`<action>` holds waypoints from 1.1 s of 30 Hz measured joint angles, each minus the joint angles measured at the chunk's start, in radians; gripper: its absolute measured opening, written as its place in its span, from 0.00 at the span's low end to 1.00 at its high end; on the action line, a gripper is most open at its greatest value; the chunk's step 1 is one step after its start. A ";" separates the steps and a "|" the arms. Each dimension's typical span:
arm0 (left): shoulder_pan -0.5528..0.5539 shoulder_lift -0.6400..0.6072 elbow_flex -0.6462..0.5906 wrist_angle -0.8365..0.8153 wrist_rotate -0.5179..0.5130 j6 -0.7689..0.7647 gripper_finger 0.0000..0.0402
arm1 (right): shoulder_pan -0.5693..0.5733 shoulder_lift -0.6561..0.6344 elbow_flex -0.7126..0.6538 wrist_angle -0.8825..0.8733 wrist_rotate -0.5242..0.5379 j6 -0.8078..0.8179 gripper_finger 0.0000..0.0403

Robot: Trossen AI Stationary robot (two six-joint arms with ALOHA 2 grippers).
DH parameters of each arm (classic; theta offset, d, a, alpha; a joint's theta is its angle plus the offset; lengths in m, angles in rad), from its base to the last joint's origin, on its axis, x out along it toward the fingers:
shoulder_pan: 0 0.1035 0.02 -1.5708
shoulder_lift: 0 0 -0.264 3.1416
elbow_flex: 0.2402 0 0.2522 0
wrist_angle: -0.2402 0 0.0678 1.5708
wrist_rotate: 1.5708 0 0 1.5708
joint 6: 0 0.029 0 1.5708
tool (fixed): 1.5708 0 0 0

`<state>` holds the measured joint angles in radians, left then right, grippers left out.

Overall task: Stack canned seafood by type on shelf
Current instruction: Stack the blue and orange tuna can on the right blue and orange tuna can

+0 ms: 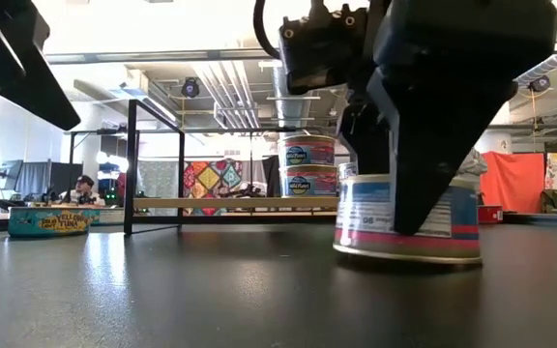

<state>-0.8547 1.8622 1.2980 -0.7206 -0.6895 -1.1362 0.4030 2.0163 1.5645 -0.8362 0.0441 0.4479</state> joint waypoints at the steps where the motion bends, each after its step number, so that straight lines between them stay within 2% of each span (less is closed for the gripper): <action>1: 0.000 0.000 0.000 0.000 0.000 0.000 0.99 | 0.000 0.000 0.003 -0.009 -0.003 0.000 0.99; 9: 0.000 0.000 0.000 0.002 -0.004 0.000 0.99 | 0.000 0.000 0.000 -0.063 -0.092 -0.007 0.99; 15: -0.002 0.000 0.039 -0.045 -0.068 -0.034 0.99 | 0.000 -0.007 -0.058 -0.071 -0.101 -0.013 0.99; 21: -0.005 0.000 0.134 -0.236 -0.156 -0.034 0.99 | -0.001 -0.008 -0.083 -0.069 -0.102 -0.024 0.99; 24: -0.006 0.000 0.154 -0.314 -0.160 -0.034 0.99 | -0.004 -0.008 -0.093 -0.070 -0.105 -0.044 0.99; 30: -0.013 0.000 0.149 -0.334 -0.140 -0.038 0.99 | -0.005 -0.007 -0.099 -0.068 -0.104 -0.047 0.90; 33: -0.017 0.000 0.148 -0.335 -0.135 -0.058 0.99 | -0.005 -0.008 -0.091 -0.062 -0.104 -0.019 0.89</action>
<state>-0.8720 1.8618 1.4464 -1.0554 -0.8242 -1.1943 0.3985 2.0086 1.4737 -0.8982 -0.0601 0.4291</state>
